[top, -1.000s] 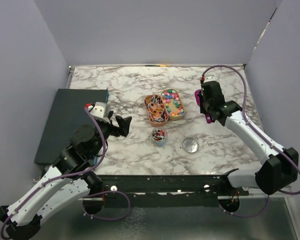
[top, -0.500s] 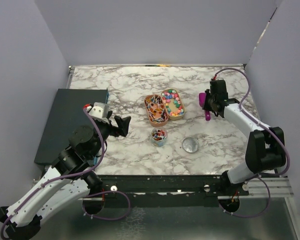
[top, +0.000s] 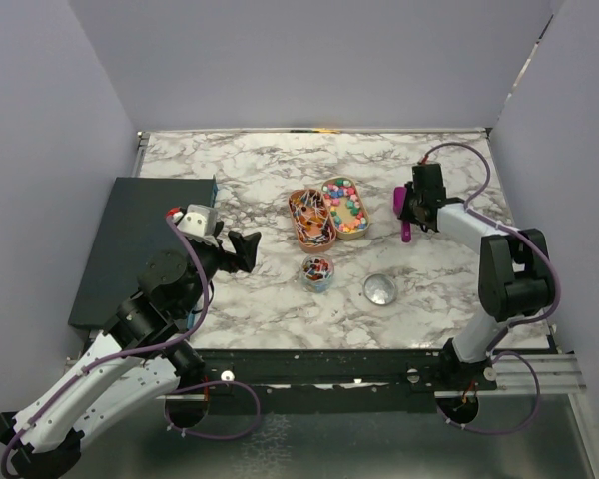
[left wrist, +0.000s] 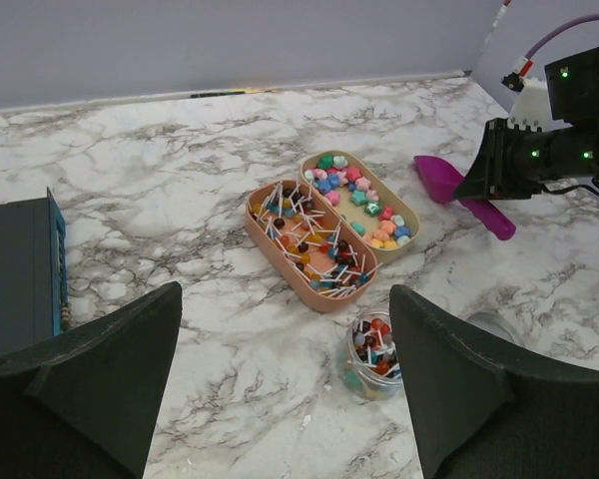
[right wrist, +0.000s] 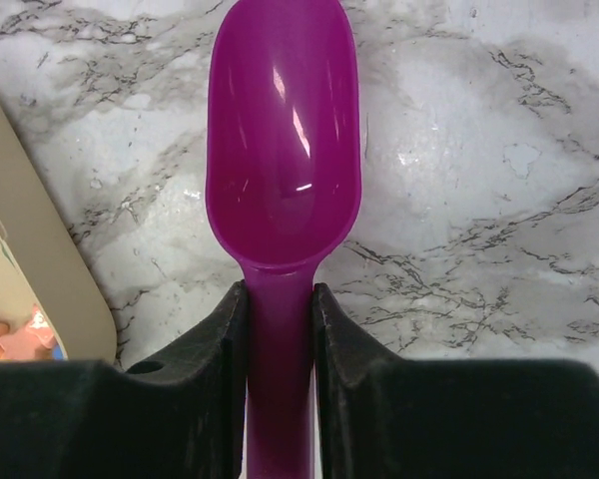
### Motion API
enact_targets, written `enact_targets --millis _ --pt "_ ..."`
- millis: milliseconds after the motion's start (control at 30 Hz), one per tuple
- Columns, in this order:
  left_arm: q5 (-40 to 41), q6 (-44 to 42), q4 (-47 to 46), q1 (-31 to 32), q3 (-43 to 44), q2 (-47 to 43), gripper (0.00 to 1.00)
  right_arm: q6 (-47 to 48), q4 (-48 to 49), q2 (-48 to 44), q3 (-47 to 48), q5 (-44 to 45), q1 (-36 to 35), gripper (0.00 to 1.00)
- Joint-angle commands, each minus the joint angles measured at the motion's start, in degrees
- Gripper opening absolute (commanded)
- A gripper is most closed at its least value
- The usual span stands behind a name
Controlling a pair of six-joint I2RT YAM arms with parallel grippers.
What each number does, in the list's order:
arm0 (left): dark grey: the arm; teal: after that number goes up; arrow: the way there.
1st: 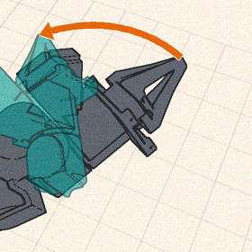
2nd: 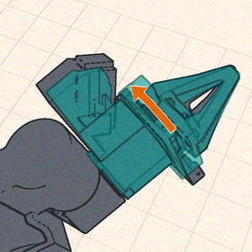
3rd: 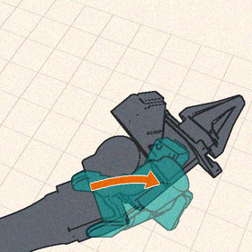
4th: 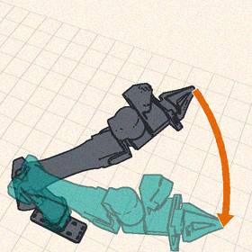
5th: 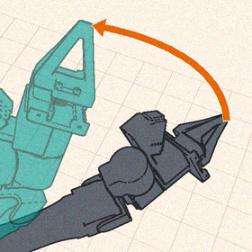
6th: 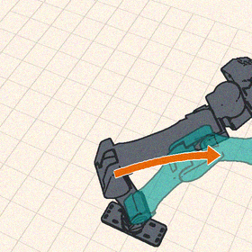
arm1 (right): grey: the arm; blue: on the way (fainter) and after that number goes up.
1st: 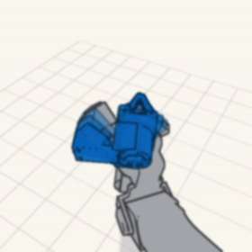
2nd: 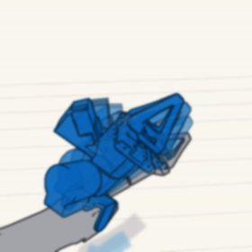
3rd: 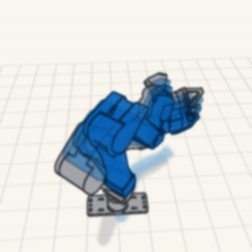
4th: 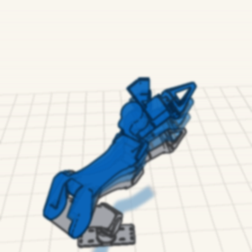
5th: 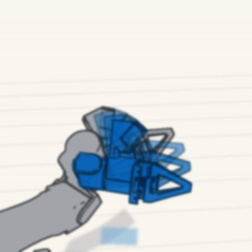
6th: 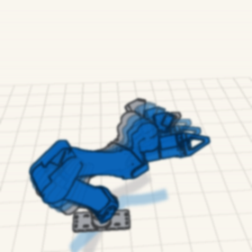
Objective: Pack the candies
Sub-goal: Place the spatula at the center of the board.
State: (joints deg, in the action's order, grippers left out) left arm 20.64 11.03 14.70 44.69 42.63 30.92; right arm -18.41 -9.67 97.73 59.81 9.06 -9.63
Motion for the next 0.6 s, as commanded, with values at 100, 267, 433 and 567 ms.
enact_targets --millis 100,267,433,567 --pt "1.5 -1.0 0.3 -0.3 -0.2 0.5 0.86 -1.0 1.2 -0.7 -1.9 1.6 0.5 0.46" --pt "1.3 -1.1 0.3 -0.3 -0.2 0.9 0.85 -0.6 1.3 -4.8 -3.3 1.3 0.5 0.61" --pt "0.6 -1.0 0.3 -0.3 -0.2 1.6 0.86 0.3 -0.3 -10.7 -4.8 -0.8 0.5 0.64" --pt "0.3 -1.0 0.3 -0.3 -0.2 2.1 0.90 0.8 -2.4 -15.3 -6.4 -4.3 0.5 0.64"
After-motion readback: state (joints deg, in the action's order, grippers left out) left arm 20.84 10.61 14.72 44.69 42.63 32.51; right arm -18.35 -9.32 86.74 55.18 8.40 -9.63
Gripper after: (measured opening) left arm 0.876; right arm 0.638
